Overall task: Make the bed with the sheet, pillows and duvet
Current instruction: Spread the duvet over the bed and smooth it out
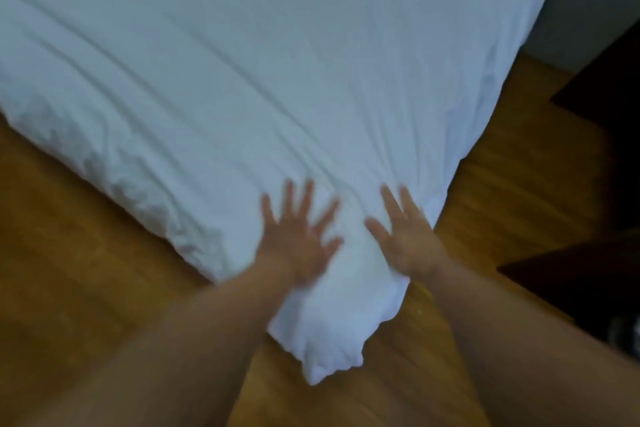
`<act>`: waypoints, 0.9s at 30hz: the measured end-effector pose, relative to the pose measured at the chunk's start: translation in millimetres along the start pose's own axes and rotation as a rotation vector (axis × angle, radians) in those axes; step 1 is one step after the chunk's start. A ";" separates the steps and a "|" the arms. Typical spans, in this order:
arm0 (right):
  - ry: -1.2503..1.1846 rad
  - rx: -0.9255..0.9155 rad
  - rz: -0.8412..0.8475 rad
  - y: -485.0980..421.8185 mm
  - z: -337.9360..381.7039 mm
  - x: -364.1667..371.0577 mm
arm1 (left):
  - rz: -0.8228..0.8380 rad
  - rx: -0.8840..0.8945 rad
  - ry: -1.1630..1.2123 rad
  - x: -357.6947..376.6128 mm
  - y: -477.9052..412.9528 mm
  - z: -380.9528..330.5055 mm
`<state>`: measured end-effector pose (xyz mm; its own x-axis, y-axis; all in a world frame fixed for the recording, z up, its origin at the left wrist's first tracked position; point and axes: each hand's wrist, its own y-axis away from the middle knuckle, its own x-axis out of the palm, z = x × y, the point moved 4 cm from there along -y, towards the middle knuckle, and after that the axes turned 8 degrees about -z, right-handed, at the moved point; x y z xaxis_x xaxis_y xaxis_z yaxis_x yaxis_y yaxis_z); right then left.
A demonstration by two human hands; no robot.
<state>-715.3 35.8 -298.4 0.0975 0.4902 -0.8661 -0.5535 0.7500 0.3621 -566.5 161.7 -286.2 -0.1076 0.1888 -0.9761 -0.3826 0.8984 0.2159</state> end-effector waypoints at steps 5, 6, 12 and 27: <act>0.089 0.319 -0.203 -22.7 -80.7 -66.9 | -0.017 0.756 0.322 -22.6 -2.0 -46.4; 0.021 0.263 -0.268 -46.1 -75.3 -85.5 | -0.145 0.575 0.452 -41.4 -40.4 -40.0; -0.558 0.485 -0.235 -189.4 -95.0 -123.9 | -0.056 -0.170 0.061 -44.0 -218.9 -9.1; -0.504 0.295 -0.331 -302.5 -217.3 -131.9 | -0.258 0.216 -0.057 -62.9 -397.0 -174.7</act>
<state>-740.4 -352.3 -368.5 0.6374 0.3070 -0.7067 -0.1854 0.9514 0.2460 -568.2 -276.1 -306.3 0.0209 -0.0390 -0.9990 -0.1869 0.9815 -0.0422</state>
